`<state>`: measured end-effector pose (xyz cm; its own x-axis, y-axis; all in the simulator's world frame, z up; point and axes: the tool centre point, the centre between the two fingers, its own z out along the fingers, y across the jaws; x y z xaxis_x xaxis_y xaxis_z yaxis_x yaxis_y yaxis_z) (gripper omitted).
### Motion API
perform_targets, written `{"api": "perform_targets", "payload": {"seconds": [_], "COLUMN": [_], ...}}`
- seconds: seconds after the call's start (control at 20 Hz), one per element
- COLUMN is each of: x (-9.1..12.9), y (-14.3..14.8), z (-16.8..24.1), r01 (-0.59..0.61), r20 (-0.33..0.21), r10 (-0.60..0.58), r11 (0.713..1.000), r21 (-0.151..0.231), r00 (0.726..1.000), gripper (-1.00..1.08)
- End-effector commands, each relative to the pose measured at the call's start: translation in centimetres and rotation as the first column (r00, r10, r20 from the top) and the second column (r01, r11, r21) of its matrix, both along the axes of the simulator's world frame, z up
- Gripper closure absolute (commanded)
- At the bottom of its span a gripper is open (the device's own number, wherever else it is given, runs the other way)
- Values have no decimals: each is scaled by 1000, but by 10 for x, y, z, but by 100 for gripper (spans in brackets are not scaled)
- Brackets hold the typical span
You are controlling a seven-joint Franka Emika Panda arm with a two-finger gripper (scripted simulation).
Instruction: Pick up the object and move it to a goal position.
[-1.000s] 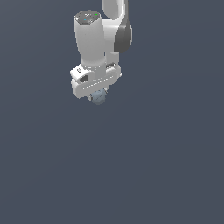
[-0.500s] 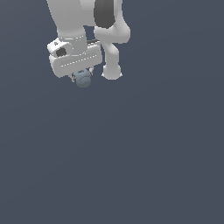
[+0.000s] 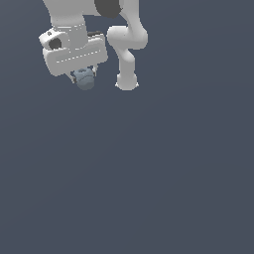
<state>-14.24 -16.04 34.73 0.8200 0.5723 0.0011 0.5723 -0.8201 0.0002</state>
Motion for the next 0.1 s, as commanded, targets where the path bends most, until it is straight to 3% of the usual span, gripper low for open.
{"api": "perform_targets", "payload": {"seconds": [0.0,0.05], "x": [0,0], "y": [-1,-1], "z": [1,1], "r01": [-1,-1], "r20": [-1,-1], "r10": [1,1], "r11": [1000,1000], "r21": [0,0], "r00": [1000,1000], "gripper": [108,108]}}
